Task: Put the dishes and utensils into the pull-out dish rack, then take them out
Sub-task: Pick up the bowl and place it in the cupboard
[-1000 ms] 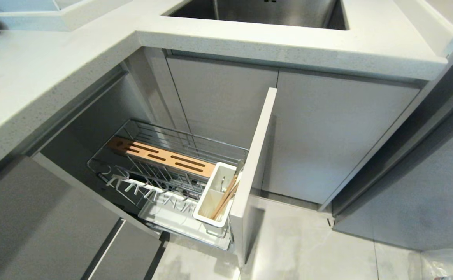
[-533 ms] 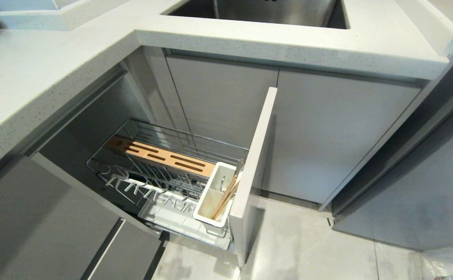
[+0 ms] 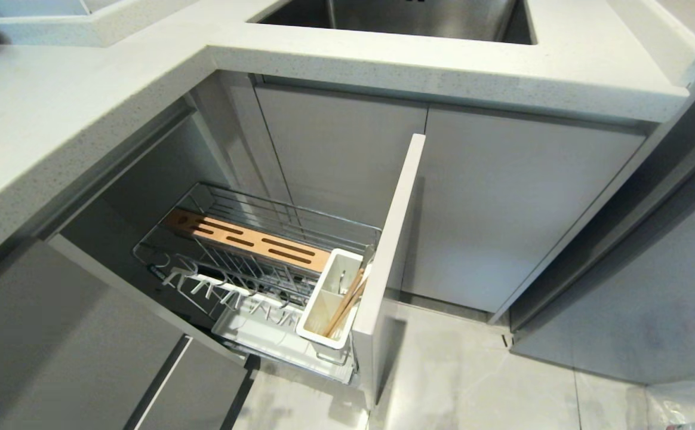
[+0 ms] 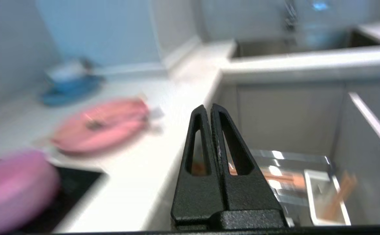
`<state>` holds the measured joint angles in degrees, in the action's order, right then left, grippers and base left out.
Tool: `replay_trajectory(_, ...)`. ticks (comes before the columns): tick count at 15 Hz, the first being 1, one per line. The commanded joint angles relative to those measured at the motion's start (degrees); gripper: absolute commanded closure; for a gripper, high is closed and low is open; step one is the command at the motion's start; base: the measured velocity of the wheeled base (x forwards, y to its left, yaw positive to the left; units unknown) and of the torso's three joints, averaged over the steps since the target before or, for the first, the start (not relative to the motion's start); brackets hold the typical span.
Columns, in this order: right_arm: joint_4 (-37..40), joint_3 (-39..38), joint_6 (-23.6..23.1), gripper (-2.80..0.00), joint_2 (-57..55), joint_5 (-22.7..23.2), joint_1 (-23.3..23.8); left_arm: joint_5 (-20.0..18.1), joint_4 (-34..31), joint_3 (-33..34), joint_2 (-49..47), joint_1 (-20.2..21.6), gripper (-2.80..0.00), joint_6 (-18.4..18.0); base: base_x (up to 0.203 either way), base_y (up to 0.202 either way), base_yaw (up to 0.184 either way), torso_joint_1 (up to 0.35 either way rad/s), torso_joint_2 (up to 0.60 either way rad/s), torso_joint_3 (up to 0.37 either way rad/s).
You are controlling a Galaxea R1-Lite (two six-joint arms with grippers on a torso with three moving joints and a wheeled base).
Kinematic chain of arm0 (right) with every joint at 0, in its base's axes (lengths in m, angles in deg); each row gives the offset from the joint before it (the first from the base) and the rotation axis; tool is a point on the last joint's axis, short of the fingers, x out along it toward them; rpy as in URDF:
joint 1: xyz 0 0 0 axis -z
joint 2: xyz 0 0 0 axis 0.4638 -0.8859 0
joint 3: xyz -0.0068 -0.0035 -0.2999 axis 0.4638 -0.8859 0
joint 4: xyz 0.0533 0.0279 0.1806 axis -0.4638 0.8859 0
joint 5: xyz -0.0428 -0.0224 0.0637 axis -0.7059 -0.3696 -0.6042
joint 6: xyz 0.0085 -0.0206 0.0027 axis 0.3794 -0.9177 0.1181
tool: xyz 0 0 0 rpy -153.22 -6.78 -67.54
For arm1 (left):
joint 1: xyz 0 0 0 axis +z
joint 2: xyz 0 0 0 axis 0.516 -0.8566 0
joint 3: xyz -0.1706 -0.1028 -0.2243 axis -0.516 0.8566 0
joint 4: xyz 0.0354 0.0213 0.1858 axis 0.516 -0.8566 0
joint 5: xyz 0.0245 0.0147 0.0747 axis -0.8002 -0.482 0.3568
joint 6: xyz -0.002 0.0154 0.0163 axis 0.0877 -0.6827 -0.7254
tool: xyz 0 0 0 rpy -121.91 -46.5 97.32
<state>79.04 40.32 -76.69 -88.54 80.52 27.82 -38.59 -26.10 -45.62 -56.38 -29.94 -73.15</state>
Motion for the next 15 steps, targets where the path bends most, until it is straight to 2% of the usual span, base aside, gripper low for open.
replay_trajectory(1, 0.0, -0.1, -0.1, 0.00, 0.0, 0.0, 0.0, 2.3, -4.2, -12.1, -9.8, 0.6, 0.00, -0.2, 0.000, 0.000, 0.000, 0.000, 0.00, 0.000)
replay_trajectory(4, 0.0, -0.1, 0.0, 0.00, 0.0, 0.0, 0.0, 15.2, -13.4, -29.9, -25.0, 0.7, 0.00, -0.7, 0.000, 0.000, 0.000, 0.000, 0.00, 0.000)
replay_trajectory(6, 0.0, -0.1, -0.1, 0.00, 0.0, 0.0, 0.0, 24.6, -16.3, -36.7, -33.3, 0.0, 0.00, -0.1, 0.000, 0.000, 0.000, 0.000, 0.00, 0.000)
replay_trajectory(9, 0.0, -0.1, 0.0, 0.00, 0.0, 0.0, 0.0, 36.6, -18.2, -44.4, -42.7, -1.4, 0.00, 4.7, 0.000, 0.000, 0.000, 0.000, 0.00, 0.000)
replay_trajectory(11, 0.0, -0.1, -0.1, 0.00, 0.0, 0.0, 0.0, 42.3, -20.8, -50.7, -48.1, -1.5, 0.00, 7.7, 0.000, 0.000, 0.000, 0.000, 0.00, 0.000)
replay_trajectory(13, 0.0, -0.1, 0.0, 0.00, 0.0, 0.0, 0.0, 46.2, -27.6, -59.7, -54.2, -1.2, 0.00, 11.5, 0.000, 0.000, 0.000, 0.000, 0.00, 0.000)
replay_trajectory(15, 0.0, -0.1, 0.0, 0.00, 0.0, 0.0, 0.0, 48.9, -32.6, -61.6, -58.1, 1.3, 0.00, 14.9, 0.000, 0.000, 0.000, 0.000, 0.00, 0.000)
